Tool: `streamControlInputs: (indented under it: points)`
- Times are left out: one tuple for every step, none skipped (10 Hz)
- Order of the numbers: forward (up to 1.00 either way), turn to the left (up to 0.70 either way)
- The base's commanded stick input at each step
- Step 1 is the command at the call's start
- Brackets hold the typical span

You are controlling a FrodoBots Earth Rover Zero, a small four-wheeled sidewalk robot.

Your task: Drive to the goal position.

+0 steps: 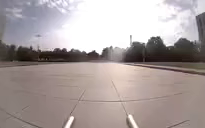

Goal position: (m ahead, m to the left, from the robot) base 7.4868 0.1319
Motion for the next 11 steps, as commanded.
streamControlInputs:
  points:
    - [1.00,0.00]
    - [1.00,0.00]
    - [1.00,0.00]
    - [1.00,0.00]
    - [1.00,0.00]
    - [1.00,0.00]
    - [1.00,0.00]
    - [1.00,0.00]
    - [1.00,0.00]
    - [1.00,0.00]
    - [1.00,0.00]
